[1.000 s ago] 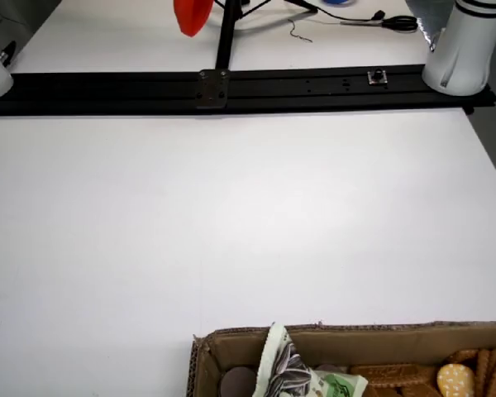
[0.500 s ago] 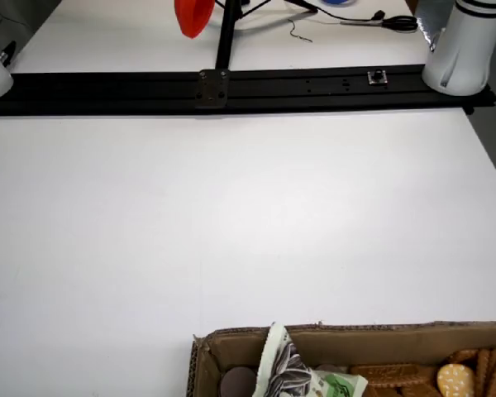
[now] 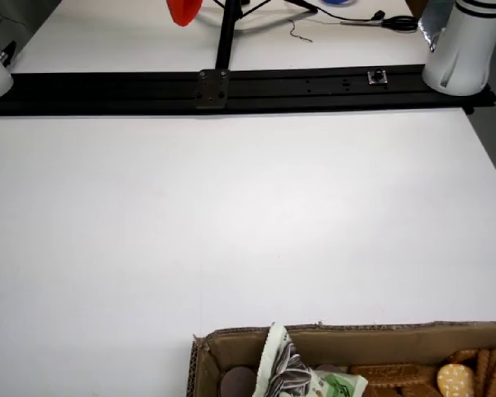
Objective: Grasp a snack and put it in the bin.
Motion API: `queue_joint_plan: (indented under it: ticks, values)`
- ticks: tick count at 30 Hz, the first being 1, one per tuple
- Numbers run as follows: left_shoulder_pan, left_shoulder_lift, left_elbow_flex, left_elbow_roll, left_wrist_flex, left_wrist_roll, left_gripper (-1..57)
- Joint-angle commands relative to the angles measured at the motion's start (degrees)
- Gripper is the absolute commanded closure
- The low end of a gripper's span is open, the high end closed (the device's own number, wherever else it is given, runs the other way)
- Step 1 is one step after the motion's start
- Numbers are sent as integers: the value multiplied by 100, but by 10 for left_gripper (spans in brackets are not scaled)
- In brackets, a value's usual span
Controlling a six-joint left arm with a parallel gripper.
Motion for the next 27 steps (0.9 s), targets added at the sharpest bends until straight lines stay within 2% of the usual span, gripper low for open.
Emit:
queue_joint_plan:
  ticks: [1, 27]
  values:
    - [-20, 0, 0, -4, 0, -2, 549]
    - [308, 0, 0, 3, -3, -2, 549]
